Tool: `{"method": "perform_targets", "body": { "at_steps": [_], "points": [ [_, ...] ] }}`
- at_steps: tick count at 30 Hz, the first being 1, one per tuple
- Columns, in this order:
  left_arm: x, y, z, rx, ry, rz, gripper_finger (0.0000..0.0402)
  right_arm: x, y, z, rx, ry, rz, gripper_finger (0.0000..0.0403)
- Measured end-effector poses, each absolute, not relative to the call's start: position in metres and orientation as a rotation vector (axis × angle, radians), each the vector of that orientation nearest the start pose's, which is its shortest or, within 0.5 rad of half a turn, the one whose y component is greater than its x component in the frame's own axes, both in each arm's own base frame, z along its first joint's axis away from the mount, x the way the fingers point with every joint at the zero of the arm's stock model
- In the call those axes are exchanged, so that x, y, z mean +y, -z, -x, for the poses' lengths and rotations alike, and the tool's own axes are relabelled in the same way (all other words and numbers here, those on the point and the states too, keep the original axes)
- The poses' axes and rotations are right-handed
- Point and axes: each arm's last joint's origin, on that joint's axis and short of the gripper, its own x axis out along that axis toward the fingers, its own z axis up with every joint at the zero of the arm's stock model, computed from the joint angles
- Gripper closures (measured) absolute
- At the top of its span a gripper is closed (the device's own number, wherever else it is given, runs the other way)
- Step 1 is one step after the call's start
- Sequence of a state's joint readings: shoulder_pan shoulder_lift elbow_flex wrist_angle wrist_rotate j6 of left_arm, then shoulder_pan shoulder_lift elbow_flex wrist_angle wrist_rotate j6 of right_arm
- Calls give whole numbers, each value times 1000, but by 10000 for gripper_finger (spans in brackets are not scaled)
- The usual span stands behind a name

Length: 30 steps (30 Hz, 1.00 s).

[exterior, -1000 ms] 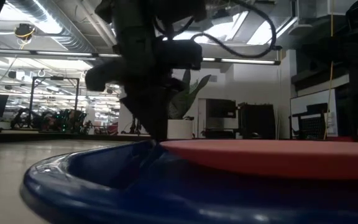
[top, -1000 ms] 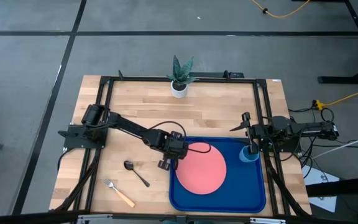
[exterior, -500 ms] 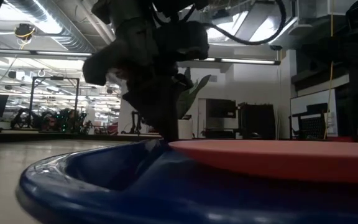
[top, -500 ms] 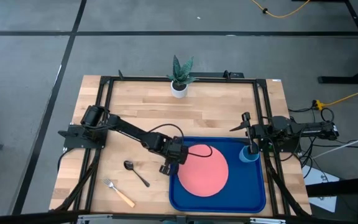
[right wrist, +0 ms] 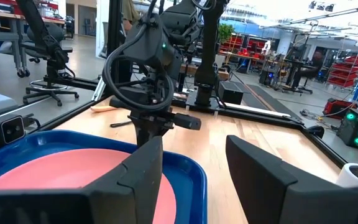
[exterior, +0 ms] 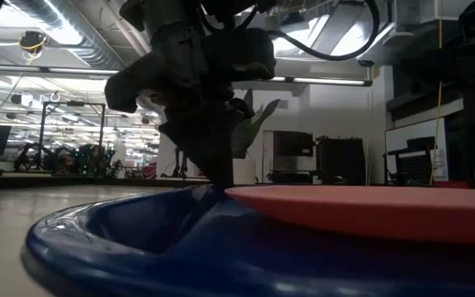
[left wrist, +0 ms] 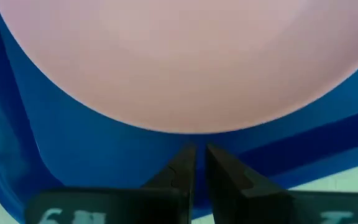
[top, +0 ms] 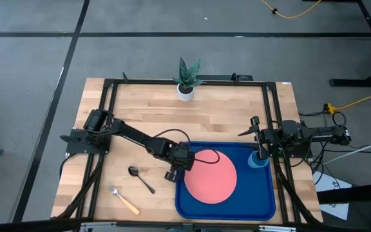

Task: Pick and place plate/cup/fork/spoon on tray
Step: Put the pink plate in the center of the blue tray

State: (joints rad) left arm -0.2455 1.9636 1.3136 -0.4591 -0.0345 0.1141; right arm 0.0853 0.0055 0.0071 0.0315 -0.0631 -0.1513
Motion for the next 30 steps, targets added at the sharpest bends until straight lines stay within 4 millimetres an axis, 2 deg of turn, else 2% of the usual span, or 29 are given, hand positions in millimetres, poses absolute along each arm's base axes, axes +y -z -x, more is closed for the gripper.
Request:
{"method": "perform_targets", "body": {
  "at_steps": [5, 12, 15, 26, 30],
  "points": [
    [-96, -160, -384, 1093, 255, -255, 374, 10, -169, -97, -44, -146, 151, 221],
    [-100, -142, -386, 1129, 248, -238, 374, 10, -169, -97, -45, -146, 151, 221],
    [-102, -142, -387, 1124, 248, -238, 374, 10, -169, -97, -45, -146, 151, 221],
    [-110, -149, -403, 912, 340, -215, 374, 10, -169, -97, -45, -146, 151, 221],
    [-110, -150, -405, 895, 341, -215, 374, 10, -169, -97, -45, -146, 151, 221]
  ]
}}
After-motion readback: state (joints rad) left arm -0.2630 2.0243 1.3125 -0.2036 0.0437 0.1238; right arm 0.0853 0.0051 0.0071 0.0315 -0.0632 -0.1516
